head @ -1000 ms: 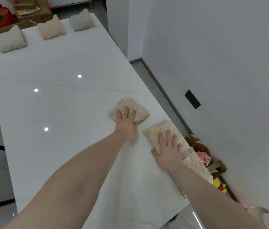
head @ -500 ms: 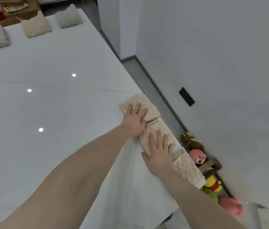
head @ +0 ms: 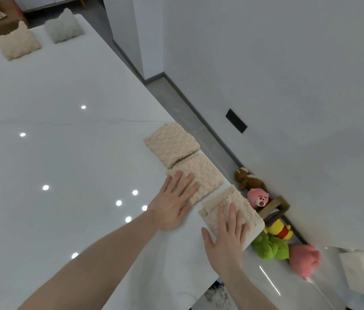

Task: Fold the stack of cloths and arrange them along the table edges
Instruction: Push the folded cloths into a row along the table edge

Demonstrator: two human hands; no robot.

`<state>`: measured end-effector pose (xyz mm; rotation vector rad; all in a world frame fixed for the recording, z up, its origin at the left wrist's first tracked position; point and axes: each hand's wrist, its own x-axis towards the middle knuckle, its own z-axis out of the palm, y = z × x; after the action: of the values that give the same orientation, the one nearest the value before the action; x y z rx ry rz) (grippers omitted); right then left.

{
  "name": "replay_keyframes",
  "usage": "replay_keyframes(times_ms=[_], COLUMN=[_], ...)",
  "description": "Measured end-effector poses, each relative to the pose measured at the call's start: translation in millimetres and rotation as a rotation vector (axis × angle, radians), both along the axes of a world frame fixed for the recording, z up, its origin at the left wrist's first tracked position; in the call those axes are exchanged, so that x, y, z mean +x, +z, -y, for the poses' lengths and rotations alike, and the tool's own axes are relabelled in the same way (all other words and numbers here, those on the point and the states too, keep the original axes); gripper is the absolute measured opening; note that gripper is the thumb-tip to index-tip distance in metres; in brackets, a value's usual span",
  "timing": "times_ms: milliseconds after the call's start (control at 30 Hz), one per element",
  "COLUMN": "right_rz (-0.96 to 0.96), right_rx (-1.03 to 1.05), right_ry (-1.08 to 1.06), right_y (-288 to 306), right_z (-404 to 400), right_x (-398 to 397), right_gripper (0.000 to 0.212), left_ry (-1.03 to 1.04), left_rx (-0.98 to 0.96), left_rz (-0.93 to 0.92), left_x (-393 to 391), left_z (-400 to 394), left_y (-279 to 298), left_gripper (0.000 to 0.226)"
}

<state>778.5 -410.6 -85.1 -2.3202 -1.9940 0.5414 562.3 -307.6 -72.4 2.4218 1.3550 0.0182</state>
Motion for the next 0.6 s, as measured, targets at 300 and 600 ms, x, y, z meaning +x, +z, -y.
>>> replay_keyframes(times_ms=[300,600], right_rz=[0.042,-0.110], right_rx=[0.036,0.086], right_ry=[-0.011,0.031], right_y=[-11.1,32.5], right_z=[-13.0,5.2], right_x=[0.2,-27.8], right_gripper=[0.073,0.075], left_ry=[-0.035,0.086], left_rx=[-0.075,-0.001], left_rz=[-0.108,-0.065], left_x=[15.1,-26.7], left_z=[-17.7,41.5], left_y=[-9.0,47.1], left_gripper=[0.065,0.068])
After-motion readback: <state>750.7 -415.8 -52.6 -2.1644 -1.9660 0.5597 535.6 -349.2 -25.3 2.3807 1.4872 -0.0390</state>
